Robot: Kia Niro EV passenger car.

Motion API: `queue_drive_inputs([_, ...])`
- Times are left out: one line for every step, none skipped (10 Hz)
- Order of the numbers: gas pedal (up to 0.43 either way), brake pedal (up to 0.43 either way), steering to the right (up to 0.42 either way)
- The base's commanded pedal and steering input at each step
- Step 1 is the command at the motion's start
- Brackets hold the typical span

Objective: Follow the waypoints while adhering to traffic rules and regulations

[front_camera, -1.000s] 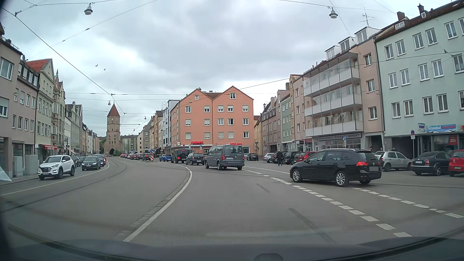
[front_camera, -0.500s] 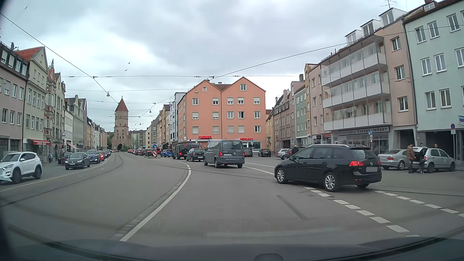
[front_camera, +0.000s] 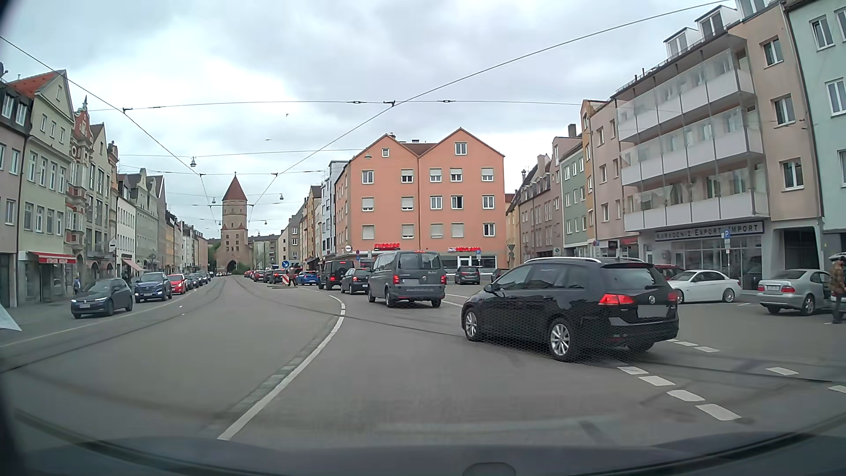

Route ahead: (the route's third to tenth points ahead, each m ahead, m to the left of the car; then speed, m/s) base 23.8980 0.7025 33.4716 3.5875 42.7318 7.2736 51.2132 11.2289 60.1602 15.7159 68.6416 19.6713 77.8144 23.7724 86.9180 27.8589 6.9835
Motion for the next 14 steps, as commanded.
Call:
queue_drive_inputs([0.0,0.256,-0.041])
queue_drive_inputs([0.0,0.256,-0.043])
queue_drive_inputs([0.0,0.238,-0.048])
queue_drive_inputs([0.0,0.213,-0.049])
queue_drive_inputs([0.0,0.22,-0.049])
queue_drive_inputs([0.0,0.232,-0.049])
queue_drive_inputs([0.0,0.232,-0.048])
queue_drive_inputs([0.0,0.238,-0.048])
queue_drive_inputs([0.0,0.244,-0.048])
queue_drive_inputs([0.0,0.244,-0.048])
queue_drive_inputs([0.0,0.244,-0.048])
queue_drive_inputs([0.0,0.244,-0.048])
queue_drive_inputs([0.0,0.238,-0.048])
queue_drive_inputs([0.0,0.232,-0.048])
